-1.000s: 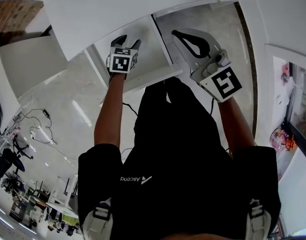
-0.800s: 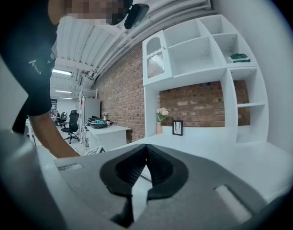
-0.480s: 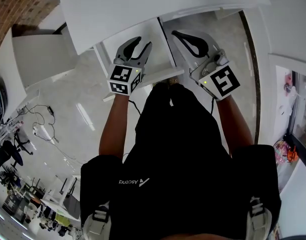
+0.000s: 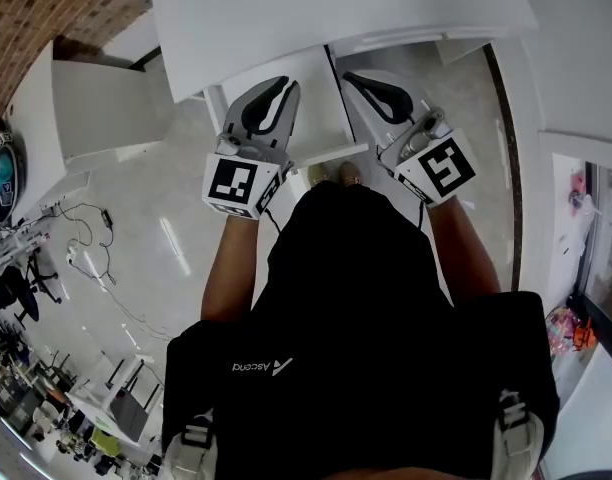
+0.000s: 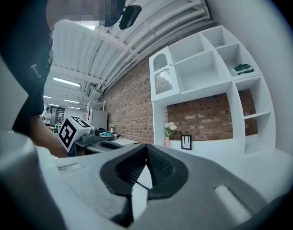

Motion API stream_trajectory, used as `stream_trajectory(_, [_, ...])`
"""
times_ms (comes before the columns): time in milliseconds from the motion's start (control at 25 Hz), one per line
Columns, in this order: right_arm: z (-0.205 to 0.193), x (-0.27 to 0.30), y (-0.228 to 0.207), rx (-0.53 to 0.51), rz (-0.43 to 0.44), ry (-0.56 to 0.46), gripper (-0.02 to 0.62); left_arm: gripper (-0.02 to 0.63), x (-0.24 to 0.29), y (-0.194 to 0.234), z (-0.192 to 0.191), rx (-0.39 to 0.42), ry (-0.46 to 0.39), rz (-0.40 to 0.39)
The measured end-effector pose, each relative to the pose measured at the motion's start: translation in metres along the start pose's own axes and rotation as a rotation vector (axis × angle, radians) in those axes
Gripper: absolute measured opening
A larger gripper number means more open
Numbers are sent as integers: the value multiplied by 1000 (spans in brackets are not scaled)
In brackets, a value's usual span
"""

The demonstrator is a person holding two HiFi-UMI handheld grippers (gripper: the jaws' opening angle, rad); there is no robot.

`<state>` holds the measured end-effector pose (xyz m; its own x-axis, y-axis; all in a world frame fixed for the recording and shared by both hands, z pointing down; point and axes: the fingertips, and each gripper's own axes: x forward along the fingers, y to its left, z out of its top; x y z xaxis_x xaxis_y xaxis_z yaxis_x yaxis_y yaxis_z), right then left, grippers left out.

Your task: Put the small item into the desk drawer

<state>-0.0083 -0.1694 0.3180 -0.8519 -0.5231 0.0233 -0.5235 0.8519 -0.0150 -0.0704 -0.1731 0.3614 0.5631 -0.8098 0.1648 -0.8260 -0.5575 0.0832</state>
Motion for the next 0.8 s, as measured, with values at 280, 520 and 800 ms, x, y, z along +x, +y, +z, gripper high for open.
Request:
stream_trajectory(280, [19,-6,20,2,32,-40,0,6,-24,-10,61,31,-115,58])
stream_trajectory(520, [35,-8,33,-5,46,-74,1,-2,-36,-24,87,57,-171,52])
stream_trajectory(800, [46,-11,36,17,42,-111,0,-2,-43,-37,108,92,-210,34])
